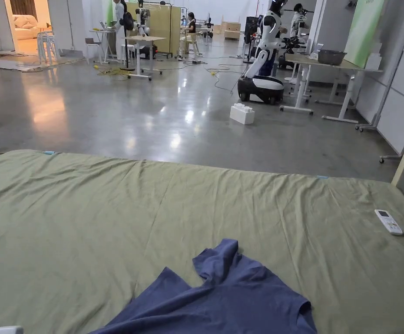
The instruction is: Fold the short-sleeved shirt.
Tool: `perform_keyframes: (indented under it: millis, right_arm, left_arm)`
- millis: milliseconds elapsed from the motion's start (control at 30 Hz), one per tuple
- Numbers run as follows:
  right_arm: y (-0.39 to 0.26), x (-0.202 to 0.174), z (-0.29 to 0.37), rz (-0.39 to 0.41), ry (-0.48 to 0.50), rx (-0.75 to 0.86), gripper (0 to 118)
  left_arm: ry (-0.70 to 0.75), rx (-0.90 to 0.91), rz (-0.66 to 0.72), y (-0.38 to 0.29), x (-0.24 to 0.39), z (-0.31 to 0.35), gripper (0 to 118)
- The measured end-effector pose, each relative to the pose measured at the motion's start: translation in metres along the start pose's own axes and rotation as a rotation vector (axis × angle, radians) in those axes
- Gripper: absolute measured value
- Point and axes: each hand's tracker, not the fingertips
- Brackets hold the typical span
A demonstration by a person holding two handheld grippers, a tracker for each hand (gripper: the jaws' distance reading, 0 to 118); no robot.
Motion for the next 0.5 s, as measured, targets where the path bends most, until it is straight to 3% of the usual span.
perform_keyframes:
  millis: [200, 267, 333, 400, 433, 500]
  right_arm:
    - [-0.014, -0.003, -0.007, 0.021, 0.003, -0.027, 5]
    - [-0.014, -0.006, -0.003, 0.033, -0.004, -0.019, 10]
    - [-0.01, -0.008, 0.003, 0.035, -0.014, 0.003, 29]
    - [-0.002, -0.012, 0.008, 0.019, -0.003, 0.029, 63]
    - [0.002, -0.014, 0.011, 0.003, 0.009, 0.046, 70]
    - [0.015, -0.02, 0.016, -0.024, 0.037, 0.103, 71]
  left_arm:
    - [0.0, -0.028, -0.003, -0.006, -0.002, -0.004, 8]
    - [0.011, -0.011, -0.018, -0.006, 0.001, 0.002, 16]
    - [0.029, 0.009, -0.044, -0.004, 0.002, 0.008, 28]
    - [0.024, 0.036, -0.051, 0.001, 0.007, 0.015, 56]
    - [0.021, 0.061, -0.048, 0.005, 0.01, 0.018, 63]
    - [0.002, 0.122, -0.04, 0.014, 0.017, 0.026, 64]
